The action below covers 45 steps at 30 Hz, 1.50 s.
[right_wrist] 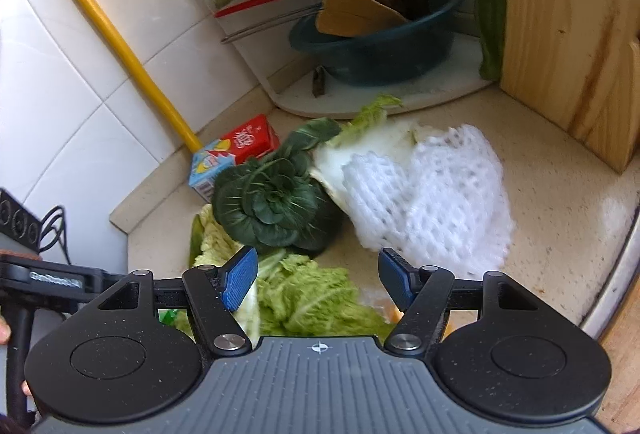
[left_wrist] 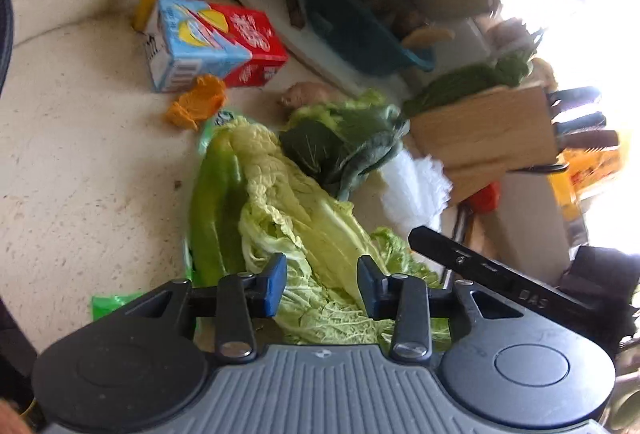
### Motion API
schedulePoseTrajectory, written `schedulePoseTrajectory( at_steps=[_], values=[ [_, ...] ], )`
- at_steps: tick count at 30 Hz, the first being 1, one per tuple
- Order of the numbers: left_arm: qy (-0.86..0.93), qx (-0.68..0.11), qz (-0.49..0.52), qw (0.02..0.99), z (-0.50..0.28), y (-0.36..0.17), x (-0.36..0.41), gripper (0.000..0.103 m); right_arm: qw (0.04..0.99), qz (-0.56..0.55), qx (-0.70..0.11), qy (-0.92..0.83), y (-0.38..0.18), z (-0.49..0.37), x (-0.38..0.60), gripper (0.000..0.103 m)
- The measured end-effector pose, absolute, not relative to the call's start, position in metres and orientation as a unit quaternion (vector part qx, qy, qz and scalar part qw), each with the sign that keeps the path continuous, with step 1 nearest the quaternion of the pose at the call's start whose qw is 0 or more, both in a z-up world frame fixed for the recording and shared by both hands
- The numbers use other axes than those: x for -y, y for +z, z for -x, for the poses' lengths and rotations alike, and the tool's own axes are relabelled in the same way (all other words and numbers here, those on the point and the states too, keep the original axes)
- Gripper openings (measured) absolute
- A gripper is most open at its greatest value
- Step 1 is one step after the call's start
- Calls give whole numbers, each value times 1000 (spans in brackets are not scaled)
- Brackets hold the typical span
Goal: Collect trash
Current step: 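Close the left gripper on the napa cabbage leaves and lift them, then reach the right tool to the cabbage leaves while the left tool holds its leaves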
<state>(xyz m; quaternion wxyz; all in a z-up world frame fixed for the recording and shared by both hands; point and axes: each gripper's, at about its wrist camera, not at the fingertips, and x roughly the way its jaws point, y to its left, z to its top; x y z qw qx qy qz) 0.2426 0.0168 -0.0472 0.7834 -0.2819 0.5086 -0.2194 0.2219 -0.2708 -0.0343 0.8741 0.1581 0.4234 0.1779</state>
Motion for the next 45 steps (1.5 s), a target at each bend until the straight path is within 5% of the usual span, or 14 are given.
schedulePoseTrajectory(
  at_steps=[19, 20, 23, 24, 29, 45],
  values=[
    [-237, -532, 324, 745, -261, -65, 5, 45, 868, -187, -422, 182, -46, -221, 278, 75],
    [-241, -528, 322, 748, -262, -65, 8, 42, 868, -189, -421, 181, -46, -221, 279, 75],
    [-236, -528, 306, 756, -263, -65, 14, 12, 869, -195, -418, 179, -46, -219, 282, 75],
    [-234, -533, 315, 749, -265, -68, 13, 10, 869, -195, -419, 178, -47, -219, 283, 75],
    [-248, -495, 416, 721, -260, -73, -15, 7, 868, -200, -419, 175, -47, -218, 285, 75],
    [-301, -372, 461, 747, -216, -24, -93, 7, 869, -181, -423, 180, -39, -224, 286, 77]
  ],
)
